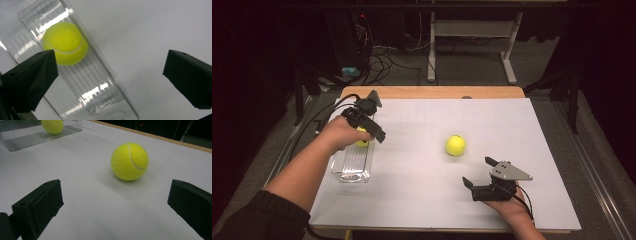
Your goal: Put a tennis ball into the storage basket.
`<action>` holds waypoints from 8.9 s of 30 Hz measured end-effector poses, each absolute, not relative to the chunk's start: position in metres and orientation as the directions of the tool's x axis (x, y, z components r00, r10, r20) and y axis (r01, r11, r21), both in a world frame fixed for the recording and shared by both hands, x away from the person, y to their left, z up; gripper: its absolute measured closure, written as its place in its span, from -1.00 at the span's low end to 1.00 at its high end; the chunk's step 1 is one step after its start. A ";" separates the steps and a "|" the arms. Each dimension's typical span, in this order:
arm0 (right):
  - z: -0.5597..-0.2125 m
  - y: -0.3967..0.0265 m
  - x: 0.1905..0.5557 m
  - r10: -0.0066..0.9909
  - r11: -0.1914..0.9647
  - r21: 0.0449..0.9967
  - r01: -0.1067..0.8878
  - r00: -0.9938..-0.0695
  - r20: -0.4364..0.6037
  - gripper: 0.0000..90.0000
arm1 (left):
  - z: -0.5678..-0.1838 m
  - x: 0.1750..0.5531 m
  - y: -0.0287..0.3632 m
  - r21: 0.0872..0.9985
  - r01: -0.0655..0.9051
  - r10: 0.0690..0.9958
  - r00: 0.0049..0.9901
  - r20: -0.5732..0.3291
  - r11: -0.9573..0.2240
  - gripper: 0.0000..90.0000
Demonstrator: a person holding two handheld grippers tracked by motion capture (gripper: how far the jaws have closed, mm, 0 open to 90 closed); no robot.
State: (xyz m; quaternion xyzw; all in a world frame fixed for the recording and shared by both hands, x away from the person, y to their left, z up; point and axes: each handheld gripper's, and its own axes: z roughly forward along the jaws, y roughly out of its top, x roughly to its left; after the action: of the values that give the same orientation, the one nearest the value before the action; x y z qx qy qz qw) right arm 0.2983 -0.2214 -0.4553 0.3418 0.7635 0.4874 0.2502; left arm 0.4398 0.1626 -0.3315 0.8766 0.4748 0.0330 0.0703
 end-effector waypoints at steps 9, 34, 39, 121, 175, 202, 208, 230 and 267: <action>-0.453 -0.222 0.300 0.775 0.277 0.919 0.282 -0.631 -0.040 -1.00 | -0.340 0.416 0.126 0.209 0.767 0.781 0.624 -0.018 -0.607 -0.99; -0.457 -0.214 0.320 0.796 0.275 0.906 0.322 -0.605 -0.026 -1.00 | -0.375 0.388 0.099 0.173 0.713 0.716 0.696 -0.057 -0.679 -0.98; -0.458 -0.206 0.337 0.813 0.291 0.893 0.345 -0.581 -0.040 -1.00 | -0.380 0.383 0.095 0.161 0.709 0.710 0.701 -0.062 -0.686 -0.98; -0.455 -0.128 0.290 0.612 0.353 0.901 0.250 -0.791 -0.020 -0.39 | -0.364 0.366 0.007 0.157 0.601 0.574 0.798 -0.186 -0.784 -0.99; -0.453 -0.226 0.317 0.809 0.264 0.918 0.295 -0.586 -0.045 -1.00 | -0.325 0.420 0.154 0.123 0.817 0.814 0.574 -0.092 -0.563 -0.41; -0.454 -0.263 0.315 0.851 0.244 0.915 0.321 -0.523 -0.044 -1.00 | -0.368 0.433 0.224 0.014 0.905 0.903 0.426 -0.058 -0.426 -0.41; -0.454 -0.262 0.314 0.852 0.243 0.914 0.325 -0.523 -0.041 -1.00 | -0.351 0.432 0.224 0.086 0.898 0.898 0.437 -0.056 -0.432 -0.88; -0.455 -0.259 0.314 0.845 0.249 0.914 0.322 -0.534 -0.042 -1.00 | -0.353 0.417 0.122 0.169 0.785 0.780 0.616 -0.107 -0.597 -0.99; -0.457 -0.252 0.311 0.833 0.257 0.912 0.321 -0.552 -0.041 -1.00 | -0.459 0.342 0.113 0.711 0.616 0.737 0.643 -0.206 -0.339 -0.96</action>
State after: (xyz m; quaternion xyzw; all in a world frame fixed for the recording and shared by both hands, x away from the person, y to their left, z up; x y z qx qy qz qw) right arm 0.3110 -0.2518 -0.4571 0.3874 0.7446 0.4706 0.2722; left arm 0.3417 0.1127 -0.4595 0.8145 0.4153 0.0764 0.3978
